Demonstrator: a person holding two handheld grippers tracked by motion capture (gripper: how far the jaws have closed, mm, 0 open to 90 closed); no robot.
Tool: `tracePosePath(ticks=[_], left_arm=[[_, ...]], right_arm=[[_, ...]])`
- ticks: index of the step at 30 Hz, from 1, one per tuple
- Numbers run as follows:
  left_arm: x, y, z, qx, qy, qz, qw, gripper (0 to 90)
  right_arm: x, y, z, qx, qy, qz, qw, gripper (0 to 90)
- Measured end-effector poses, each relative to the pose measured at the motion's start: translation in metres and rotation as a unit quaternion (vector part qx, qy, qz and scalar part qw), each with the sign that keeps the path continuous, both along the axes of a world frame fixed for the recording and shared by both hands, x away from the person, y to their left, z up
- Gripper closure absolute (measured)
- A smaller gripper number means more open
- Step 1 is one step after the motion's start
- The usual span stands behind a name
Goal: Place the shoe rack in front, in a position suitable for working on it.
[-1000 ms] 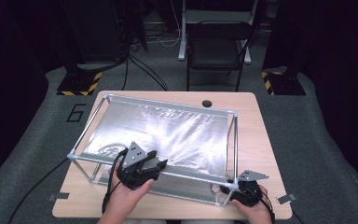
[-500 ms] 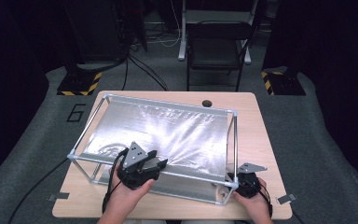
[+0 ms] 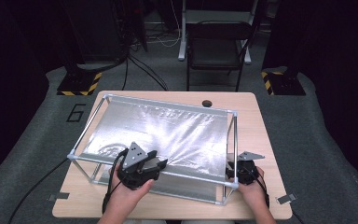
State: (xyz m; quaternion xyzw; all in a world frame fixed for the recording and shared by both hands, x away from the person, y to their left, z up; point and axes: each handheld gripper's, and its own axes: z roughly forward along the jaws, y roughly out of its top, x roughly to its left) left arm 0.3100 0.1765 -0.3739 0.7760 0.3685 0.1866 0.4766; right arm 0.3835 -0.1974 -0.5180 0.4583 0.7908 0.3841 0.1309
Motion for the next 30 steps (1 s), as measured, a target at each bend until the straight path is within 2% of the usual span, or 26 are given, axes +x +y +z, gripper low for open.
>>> tracePosePath(ticks=[4,5,9,11,12,13,15,18,19,20,22,25,26,28,30], left_arm=[[0.000,0.000,0.000,0.000,-0.001,0.000,1.0000,50.0],[0.000,0.000,0.000,0.002,-0.004,0.002,1.0000,50.1],[-0.001,0.002,0.000,0.004,-0.003,-0.003,1.0000,50.6],[-0.002,0.003,0.000,0.005,-0.004,-0.006,1.0000,51.0],[-0.002,0.003,0.000,0.003,-0.003,-0.005,1.0000,51.4],[-0.003,0.003,0.000,0.002,-0.004,-0.005,1.0000,51.8],[-0.004,0.004,0.000,0.002,-0.004,-0.007,1.0000,52.7],[-0.006,0.007,0.000,-0.002,-0.005,-0.011,0.9999,53.4],[-0.006,0.007,-0.001,-0.003,-0.005,-0.012,0.9999,53.7],[-0.007,0.007,-0.001,-0.008,0.002,-0.013,0.9999,53.7],[-0.007,0.007,-0.001,-0.007,-0.001,-0.013,0.9999,53.8],[-0.007,0.008,-0.001,-0.009,0.001,-0.014,0.9999,53.9],[-0.007,0.008,-0.001,-0.007,-0.002,-0.013,0.9999,53.9],[-0.007,0.007,-0.001,-0.008,0.000,-0.013,0.9999,54.0],[-0.006,0.007,-0.001,-0.004,-0.004,-0.012,0.9999,54.3]], right_arm=[[0.007,0.002,0.000,-0.013,-0.004,-0.009,0.9999,58.7],[0.014,0.002,0.000,-0.018,-0.011,-0.013,0.9997,58.7],[0.018,0.001,0.000,-0.007,-0.005,-0.018,0.9998,59.1],[0.022,0.002,0.001,-0.012,-0.002,-0.020,0.9997,59.1],[0.022,0.003,0.002,-0.013,0.009,-0.026,0.9995,59.1],[0.026,0.004,0.002,-0.020,0.000,-0.020,0.9996,59.1],[0.029,0.005,0.002,-0.021,0.000,-0.026,0.9994,59.1],[0.034,0.004,0.002,-0.012,0.009,-0.036,0.9992,59.3],[0.038,0.006,0.003,-0.018,0.011,-0.041,0.9989,59.3],[0.040,0.006,0.003,-0.021,0.003,-0.038,0.9991,59.3],[0.042,0.007,0.003,-0.023,0.007,-0.038,0.9990,59.2],[0.045,0.006,0.003,-0.014,0.016,-0.050,0.9985,59.2],[0.047,0.004,0.002,-0.004,0.007,-0.050,0.9987,59.2],[0.046,0.004,0.001,-0.004,0.006,-0.054,0.9985,59.5],[0.044,0.006,0.001,-0.014,-0.001,-0.057,0.9983,59.8]])
